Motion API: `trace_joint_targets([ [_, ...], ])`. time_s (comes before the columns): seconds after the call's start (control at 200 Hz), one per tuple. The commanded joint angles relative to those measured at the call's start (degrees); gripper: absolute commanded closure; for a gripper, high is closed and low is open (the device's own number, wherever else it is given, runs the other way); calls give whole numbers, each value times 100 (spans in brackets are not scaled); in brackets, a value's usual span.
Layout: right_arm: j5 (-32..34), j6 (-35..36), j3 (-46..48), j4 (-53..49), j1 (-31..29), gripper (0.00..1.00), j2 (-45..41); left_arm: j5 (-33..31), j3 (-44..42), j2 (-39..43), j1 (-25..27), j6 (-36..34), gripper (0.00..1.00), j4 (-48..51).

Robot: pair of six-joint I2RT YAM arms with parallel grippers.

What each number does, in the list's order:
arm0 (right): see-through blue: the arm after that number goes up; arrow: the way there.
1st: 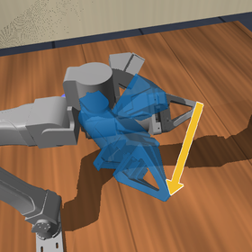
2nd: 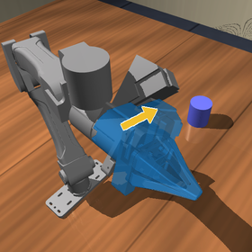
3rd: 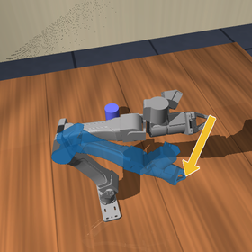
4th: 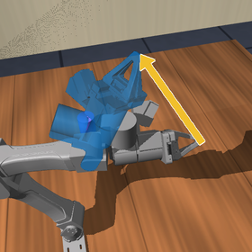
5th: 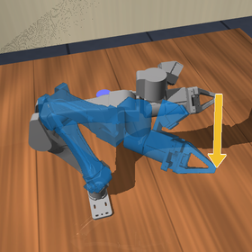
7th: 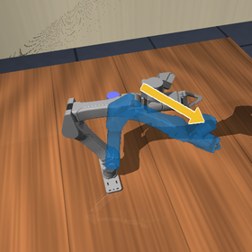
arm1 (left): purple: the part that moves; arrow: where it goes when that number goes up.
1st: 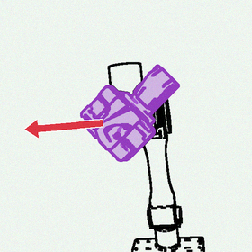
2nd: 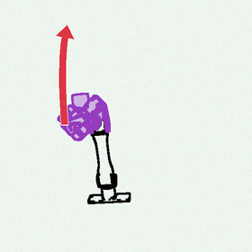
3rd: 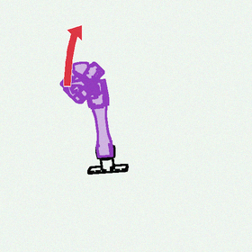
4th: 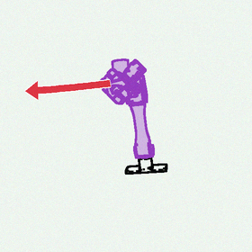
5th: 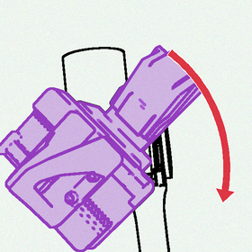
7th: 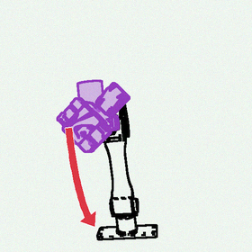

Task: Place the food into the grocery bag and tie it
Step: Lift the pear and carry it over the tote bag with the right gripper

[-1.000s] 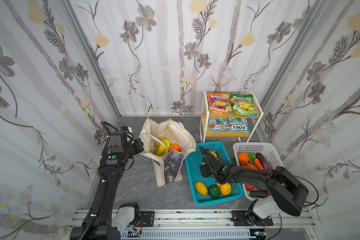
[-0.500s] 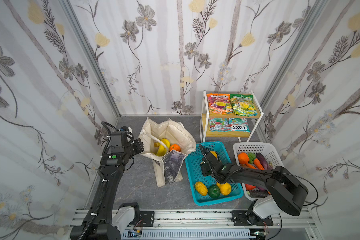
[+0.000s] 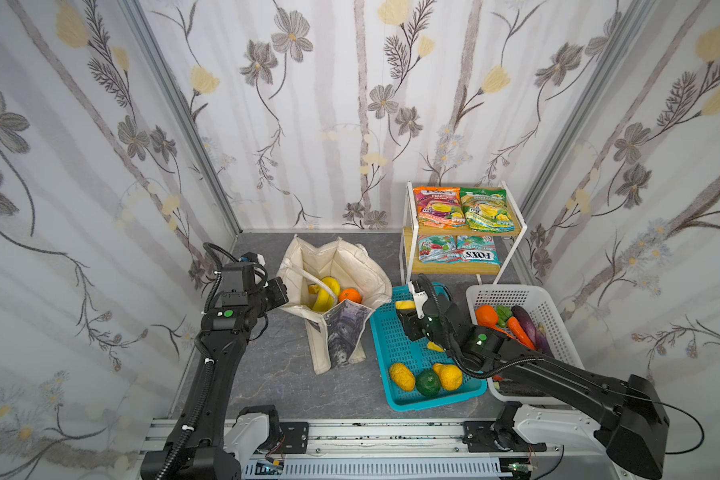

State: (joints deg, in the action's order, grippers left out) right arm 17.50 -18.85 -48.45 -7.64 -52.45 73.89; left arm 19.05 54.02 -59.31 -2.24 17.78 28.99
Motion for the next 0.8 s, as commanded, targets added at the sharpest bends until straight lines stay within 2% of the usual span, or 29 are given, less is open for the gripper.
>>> trace_joint_targets([
  [0.0, 29, 335, -423, -3, -51, 47, -120, -9, -58, 9, -4, -114, 100, -26],
  [0.15, -123, 675, -1234, 89, -108, 48, 194, 102, -39, -110, -4, -86, 100, -66],
  [0.285, -530, 945, -2379, -85, -108, 48, 1137, 676, -27, -160, -20, -82, 100, -192],
  [0.41, -909, 1004, -3506, -380, -125, 49, 2264, 475, 18, -107, -31, -104, 100, -192],
  [0.585, -1736, 1058, -4316, -284, -143, 52, 3404, 468, 98, -164, -39, -33, 100, -193],
  [0.794, -1750, 885, -5135, -546, -164, 52, 4602, 399, 74, -239, -39, -187, 100, -192],
])
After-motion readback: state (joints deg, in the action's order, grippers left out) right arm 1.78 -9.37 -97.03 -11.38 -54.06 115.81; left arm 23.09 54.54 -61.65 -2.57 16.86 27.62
